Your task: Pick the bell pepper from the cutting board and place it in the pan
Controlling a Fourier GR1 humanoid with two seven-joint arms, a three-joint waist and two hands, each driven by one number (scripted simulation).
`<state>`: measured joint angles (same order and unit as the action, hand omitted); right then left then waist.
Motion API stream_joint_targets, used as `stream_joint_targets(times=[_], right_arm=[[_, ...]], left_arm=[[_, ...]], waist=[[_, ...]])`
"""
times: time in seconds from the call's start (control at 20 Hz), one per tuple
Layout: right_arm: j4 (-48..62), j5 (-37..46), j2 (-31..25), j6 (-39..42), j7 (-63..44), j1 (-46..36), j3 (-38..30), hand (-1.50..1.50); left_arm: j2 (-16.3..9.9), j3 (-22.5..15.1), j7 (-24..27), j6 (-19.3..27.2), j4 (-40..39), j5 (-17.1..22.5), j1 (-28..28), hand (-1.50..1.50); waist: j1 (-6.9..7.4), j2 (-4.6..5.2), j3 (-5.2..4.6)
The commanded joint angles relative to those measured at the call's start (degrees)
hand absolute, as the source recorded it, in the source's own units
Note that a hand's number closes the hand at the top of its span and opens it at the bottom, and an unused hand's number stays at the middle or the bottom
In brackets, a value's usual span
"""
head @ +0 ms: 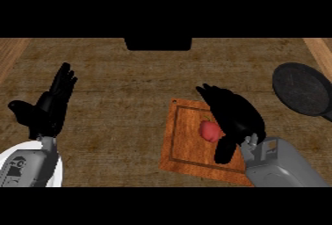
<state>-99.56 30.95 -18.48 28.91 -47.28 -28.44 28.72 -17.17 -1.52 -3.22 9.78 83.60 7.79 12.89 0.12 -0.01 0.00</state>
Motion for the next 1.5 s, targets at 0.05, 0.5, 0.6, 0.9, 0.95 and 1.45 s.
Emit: stream_joint_targets(times=[0.05, 0.5, 0.6, 0.9, 0.95, 1.45], right_arm=[[2.11, 4.57, 3.45, 2.53, 1.58, 1.33, -0.12, -1.50], [9.50, 10.67, 2.62, 7.64, 2.01, -1.09, 0.27, -1.50], [7.26, 11.00, 5.81, 10.81, -3.00, -1.15, 0.70, -1.50], [14.28, 16.76, 8.66, 7.37, 2.91, 0.26, -0.03, -1.50], [16.66, 16.92, 9.73, 6.13, 3.09, 0.85, 1.13, -1.50], [24.51, 23.26, 11.66, 7.89, 8.35, -0.66, -1.72, -1.50]], left_arm=[[1.30, 0.92, -2.80, 0.06, 2.47, -1.32, 0.66, 0.00], [1.54, 3.11, 2.14, -2.54, -2.83, -1.67, -0.94, 0.00], [2.96, 2.17, 0.85, -1.95, -2.23, -2.29, 1.18, 0.00], [2.72, 3.24, -1.48, -3.29, -0.32, -3.34, 0.73, 0.00], [4.85, 1.80, -2.68, -0.08, 1.02, -4.77, 0.91, 0.00], [4.23, 4.72, -0.55, -2.97, -0.21, -5.71, 0.97, 0.00]], waist=[[0.00, -0.03, 0.00], [-0.07, 0.04, -0.01], [-0.22, -0.03, -0.02], [-0.01, 0.01, 0.00], [0.05, 0.02, 0.01], [0.11, 0.04, 0.00]])
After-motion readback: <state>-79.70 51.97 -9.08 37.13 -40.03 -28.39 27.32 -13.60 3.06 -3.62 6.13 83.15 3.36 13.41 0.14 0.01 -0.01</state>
